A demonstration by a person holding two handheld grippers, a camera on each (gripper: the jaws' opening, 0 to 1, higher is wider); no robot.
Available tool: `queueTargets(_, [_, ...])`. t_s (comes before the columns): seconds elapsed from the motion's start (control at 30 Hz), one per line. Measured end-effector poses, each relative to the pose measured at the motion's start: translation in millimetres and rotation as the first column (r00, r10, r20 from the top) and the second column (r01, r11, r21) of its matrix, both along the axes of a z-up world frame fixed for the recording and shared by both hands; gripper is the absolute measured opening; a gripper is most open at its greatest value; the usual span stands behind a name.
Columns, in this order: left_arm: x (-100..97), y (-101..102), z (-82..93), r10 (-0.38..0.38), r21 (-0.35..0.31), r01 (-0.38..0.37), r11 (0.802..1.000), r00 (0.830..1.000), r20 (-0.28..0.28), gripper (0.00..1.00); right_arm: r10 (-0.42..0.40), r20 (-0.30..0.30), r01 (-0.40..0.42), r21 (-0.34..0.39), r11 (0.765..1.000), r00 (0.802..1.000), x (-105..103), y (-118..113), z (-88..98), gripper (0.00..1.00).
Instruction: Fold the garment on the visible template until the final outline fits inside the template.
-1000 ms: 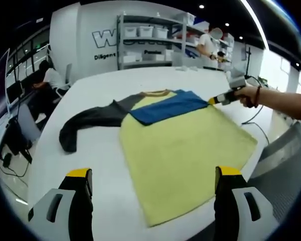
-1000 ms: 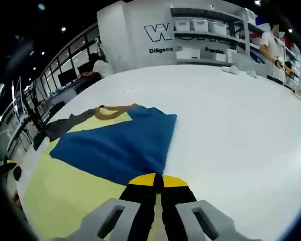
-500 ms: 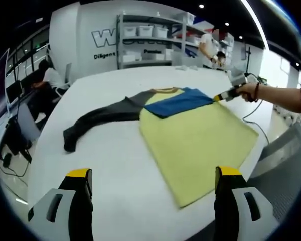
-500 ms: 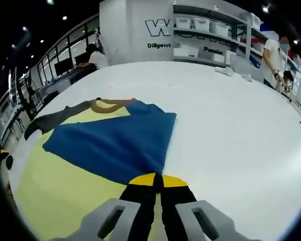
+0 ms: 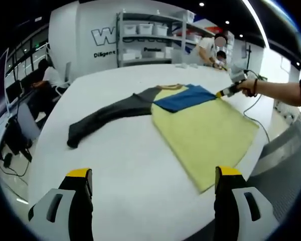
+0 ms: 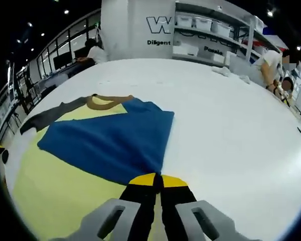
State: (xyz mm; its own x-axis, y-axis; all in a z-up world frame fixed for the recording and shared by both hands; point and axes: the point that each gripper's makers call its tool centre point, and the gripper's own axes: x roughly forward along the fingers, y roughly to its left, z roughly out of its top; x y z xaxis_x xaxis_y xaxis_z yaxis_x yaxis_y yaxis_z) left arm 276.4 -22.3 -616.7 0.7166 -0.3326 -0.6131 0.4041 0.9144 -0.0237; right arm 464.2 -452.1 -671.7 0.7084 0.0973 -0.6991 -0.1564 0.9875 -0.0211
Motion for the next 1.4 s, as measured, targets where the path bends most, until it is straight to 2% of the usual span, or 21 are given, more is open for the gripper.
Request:
queueTargets(0.33, [0.5, 4, -0.5, 0.015, 0.005, -0.015, 1.000, 1.000, -0.002, 0.99, -0.020, -0.002, 0.020, 0.005, 1.000, 1.000, 3, -9, 0.0, 0.00])
queueTargets(0.4, [1.0, 4, 0.1, 0.019, 0.003, -0.019, 1.000, 1.000, 0.001, 0.99, -0.021, 0.005, 0.020, 0.017, 1.000, 1.000, 3, -9, 0.6, 0.00])
queueTargets(0.47, [1.2, 5, 0.1, 0.023, 0.005, -0.023, 1.000, 1.000, 0.001, 0.99, -0.074, 0.026, 0.073, 0.062, 0.995, 0.997, 3, -10, 5.1, 0.00])
queueTargets(0.5, [1.3, 6, 0.1, 0.027, 0.008, -0.027, 1.000, 1.000, 0.001, 0.99, -0.077, 0.046, 0.073, 0.082, 0.994, 0.996, 5, -9, 9.8, 0.03])
queueTargets(0.63, [3.3, 9, 0.5, 0.041, 0.008, -0.041, 0.999, 0.999, 0.002, 0.99, -0.113, 0.083, 0.095, 0.200, 0.975, 0.990, 7, 2, 25.2, 0.35])
queueTargets(0.73, [5.6, 15, 2.6, 0.063, -0.005, -0.063, 0.998, 0.998, 0.010, 0.99, -0.083, 0.117, 0.058, 0.206, 0.977, 0.990, 1, 10, 39.3, 0.51])
queueTargets(0.8, [7.3, 19, 4.4, 0.082, -0.002, -0.082, 0.997, 0.996, 0.020, 0.99, -0.050, 0.145, 0.019, 0.209, 0.978, 0.988, -1, 16, 48.9, 0.58])
queueTargets(0.97, [11.3, 29, 9.0, 0.111, -0.010, -0.111, 0.994, 0.993, 0.031, 0.99, -0.036, 0.142, -0.003, 0.265, 0.964, 0.989, -15, 23, 64.1, 0.83])
queueTargets(1.13, [19.7, 36, 17.1, 0.116, 0.005, -0.116, 0.993, 0.992, 0.053, 0.99, -0.010, 0.153, -0.035, 0.286, 0.957, 0.988, -36, 26, 78.6, 0.93])
queueTargets(1.23, [24.2, 43, 21.9, 0.128, 0.011, -0.128, 0.992, 0.990, 0.066, 0.98, 0.021, 0.177, -0.069, 0.269, 0.961, 0.984, -47, 25, 88.1, 0.99])
queueTargets(1.27, [25.8, 45, 23.2, 0.135, 0.011, -0.136, 0.991, 0.988, 0.072, 0.98, 0.033, 0.190, -0.081, 0.248, 0.965, 0.981, -52, 23, 91.8, 0.99])
queueTargets(1.4, [32.7, 58, 24.2, 0.168, 0.026, -0.170, 0.985, 0.983, 0.080, 0.97, 0.043, 0.194, -0.090, 0.239, 0.967, 0.980, -67, 17, 100.6, 0.99])
